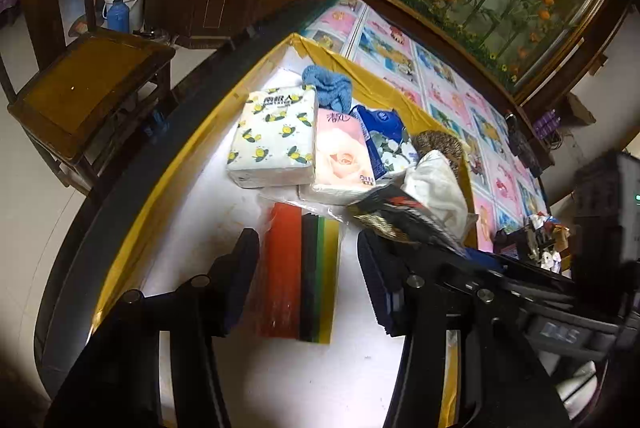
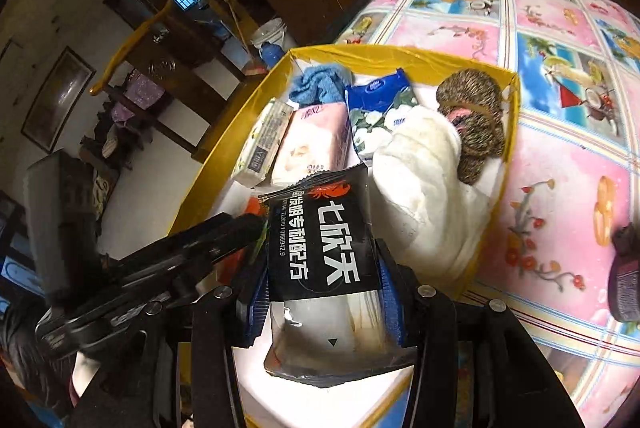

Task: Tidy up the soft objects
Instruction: 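Carry both packs into the yellow box and open both tools, then withdraw both tools and reach the right tool toward the blue-orange plush toy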

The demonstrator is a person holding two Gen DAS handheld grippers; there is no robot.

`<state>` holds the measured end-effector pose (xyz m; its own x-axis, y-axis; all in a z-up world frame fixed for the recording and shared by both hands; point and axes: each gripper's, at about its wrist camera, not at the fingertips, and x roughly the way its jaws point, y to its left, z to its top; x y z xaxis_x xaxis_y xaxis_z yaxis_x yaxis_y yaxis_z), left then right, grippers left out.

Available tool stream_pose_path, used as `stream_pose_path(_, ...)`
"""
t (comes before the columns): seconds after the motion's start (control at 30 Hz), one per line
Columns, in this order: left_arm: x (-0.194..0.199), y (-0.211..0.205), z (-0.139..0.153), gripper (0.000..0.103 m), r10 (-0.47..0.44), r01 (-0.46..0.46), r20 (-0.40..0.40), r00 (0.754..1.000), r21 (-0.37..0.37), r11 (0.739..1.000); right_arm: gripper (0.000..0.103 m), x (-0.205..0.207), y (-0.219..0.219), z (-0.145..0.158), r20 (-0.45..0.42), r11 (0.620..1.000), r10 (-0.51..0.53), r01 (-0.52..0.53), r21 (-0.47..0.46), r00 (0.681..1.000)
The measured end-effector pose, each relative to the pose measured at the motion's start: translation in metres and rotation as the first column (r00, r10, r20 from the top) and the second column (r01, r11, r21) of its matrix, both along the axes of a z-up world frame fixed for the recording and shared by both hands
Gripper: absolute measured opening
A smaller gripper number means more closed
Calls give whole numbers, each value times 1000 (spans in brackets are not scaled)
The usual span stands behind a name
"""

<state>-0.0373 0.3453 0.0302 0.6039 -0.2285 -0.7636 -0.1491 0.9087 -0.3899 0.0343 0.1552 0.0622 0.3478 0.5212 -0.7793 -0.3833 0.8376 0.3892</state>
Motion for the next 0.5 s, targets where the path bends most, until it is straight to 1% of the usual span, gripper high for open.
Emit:
stream_pose_path(0.07,-10,2,9,50,8,-8,35,999,0,1000,49,-1,2,-1,13,1000,-7,7,-21,1000)
stream_pose_path(0.13,-21,3,16,56,18,-18,70,997,4,1000,55,-2,7,-3,24,1000,-5,6,-29,1000)
stream_pose_path(0.17,-25,2,18,59,21,-22,85,996,8,1000,61,-4,6,-1,37,999,-10,11,-31,999)
stream_pose_path(0.2,-30,1,20,61,23,-25,98,995,13,1000,66,-7,4,0,54,999,-14,16,-32,998)
stream_pose_path(0.23,-34,0,21,61,24,-26,108,994,14,1000,68,-11,1,3,72,999,-16,19,-31,997)
stream_pose_path(0.27,-36,-2,22,61,24,-25,111,993,10,1000,69,-17,-2,7,89,999,-18,21,-31,996)
stream_pose_path(0.4,-53,-12,21,61,23,-22,119,993,-9,1000,70,-47,-24,21,147,999,-19,24,-33,989)
stream_pose_path(0.5,-72,-22,20,61,21,-6,134,991,-116,993,72,-78,-47,30,219,999,-19,29,-44,976)
